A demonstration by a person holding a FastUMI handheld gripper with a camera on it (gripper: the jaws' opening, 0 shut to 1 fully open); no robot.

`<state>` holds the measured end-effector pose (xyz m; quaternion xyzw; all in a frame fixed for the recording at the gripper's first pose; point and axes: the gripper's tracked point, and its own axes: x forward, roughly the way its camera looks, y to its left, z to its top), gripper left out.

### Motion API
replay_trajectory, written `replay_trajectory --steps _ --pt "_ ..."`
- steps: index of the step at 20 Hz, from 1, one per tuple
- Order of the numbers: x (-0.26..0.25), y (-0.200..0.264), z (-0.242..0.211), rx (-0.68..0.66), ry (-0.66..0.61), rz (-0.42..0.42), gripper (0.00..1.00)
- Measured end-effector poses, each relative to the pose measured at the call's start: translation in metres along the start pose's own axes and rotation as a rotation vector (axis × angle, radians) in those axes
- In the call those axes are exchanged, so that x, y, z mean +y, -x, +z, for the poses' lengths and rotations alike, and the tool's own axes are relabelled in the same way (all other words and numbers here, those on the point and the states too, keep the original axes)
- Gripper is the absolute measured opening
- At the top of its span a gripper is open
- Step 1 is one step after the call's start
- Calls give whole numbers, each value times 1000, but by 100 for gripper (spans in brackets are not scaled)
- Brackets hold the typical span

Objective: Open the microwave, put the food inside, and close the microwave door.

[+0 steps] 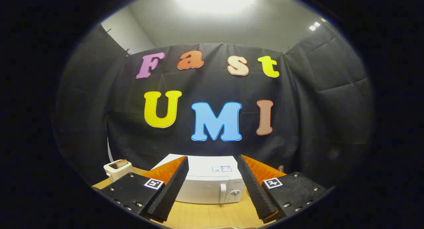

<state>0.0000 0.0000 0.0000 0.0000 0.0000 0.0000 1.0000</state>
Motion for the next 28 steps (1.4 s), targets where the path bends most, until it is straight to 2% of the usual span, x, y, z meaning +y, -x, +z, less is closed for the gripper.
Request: replay_trajectory --steps 15,28 --pt "22 4 -11 -10 24 72 94" --pt "6 39 -78 -30 74 159 94"
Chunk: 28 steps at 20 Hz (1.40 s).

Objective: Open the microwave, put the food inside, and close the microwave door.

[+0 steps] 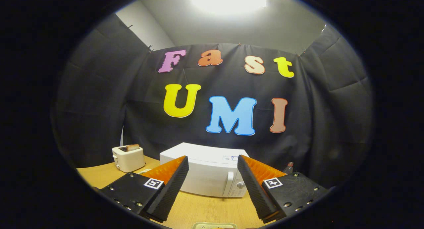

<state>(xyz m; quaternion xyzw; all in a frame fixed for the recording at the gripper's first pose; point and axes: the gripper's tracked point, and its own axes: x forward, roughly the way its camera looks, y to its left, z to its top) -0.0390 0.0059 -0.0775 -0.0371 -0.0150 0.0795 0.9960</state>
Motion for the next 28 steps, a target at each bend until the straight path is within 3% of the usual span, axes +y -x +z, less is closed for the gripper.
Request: replay_trajectory --steps 11,20,28 --pt "-32 -37 -94 119 -28 -43 94" --pt "-41 -116 -166 178 -36 -53 93" --pt "-60 -191 -218 193 -41 -110 93"
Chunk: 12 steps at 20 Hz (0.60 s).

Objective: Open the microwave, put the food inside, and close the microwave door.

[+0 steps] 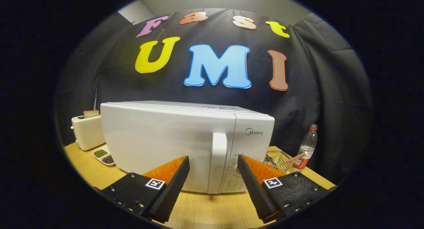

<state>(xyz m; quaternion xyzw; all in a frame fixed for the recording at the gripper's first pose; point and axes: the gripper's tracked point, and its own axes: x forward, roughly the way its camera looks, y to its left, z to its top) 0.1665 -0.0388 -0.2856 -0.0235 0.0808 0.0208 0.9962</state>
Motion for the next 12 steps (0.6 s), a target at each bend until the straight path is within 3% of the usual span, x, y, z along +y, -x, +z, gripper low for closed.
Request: replay_trajectory --steps 5,8,9,11,12 --pt "-2 -21 -6 -1 -114 44 92" --pt "-5 -24 -9 -26 -104 37 90" --pt "-5 -24 -7 -39 -102 34 85" --pt "-6 -23 -7 -46 -109 34 64" --pt "-2 -24 -8 -49 -103 35 47"
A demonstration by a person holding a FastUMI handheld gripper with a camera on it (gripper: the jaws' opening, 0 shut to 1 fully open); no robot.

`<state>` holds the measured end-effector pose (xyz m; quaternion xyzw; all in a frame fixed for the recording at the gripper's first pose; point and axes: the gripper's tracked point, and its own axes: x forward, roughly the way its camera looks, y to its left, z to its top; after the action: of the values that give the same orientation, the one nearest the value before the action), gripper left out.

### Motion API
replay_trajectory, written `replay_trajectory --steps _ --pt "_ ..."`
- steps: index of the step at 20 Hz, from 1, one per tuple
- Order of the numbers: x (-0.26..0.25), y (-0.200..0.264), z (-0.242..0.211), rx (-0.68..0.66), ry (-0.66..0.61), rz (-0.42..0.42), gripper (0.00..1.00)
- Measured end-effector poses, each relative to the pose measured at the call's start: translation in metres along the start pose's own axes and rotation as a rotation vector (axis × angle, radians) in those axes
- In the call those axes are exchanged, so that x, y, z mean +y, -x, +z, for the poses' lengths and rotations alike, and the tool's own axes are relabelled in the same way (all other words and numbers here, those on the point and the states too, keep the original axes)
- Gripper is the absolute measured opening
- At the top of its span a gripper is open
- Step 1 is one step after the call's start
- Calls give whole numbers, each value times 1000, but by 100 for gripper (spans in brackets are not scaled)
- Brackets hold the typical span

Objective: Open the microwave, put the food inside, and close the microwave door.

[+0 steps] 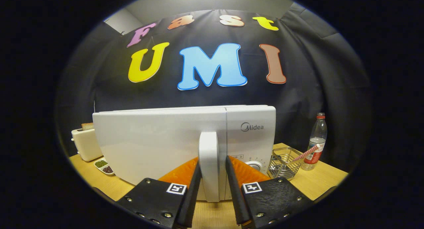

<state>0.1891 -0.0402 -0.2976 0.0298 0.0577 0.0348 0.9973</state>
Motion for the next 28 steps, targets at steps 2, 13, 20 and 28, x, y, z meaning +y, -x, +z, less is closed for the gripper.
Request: replay_trajectory --steps 2,13,20,28 --pt "1 1 0 -10 25 4 34" --pt "1 2 -1 -12 25 -6 15" --pt "3 9 -4 44 -21 22 15" --pt "3 13 -4 45 26 11 12"
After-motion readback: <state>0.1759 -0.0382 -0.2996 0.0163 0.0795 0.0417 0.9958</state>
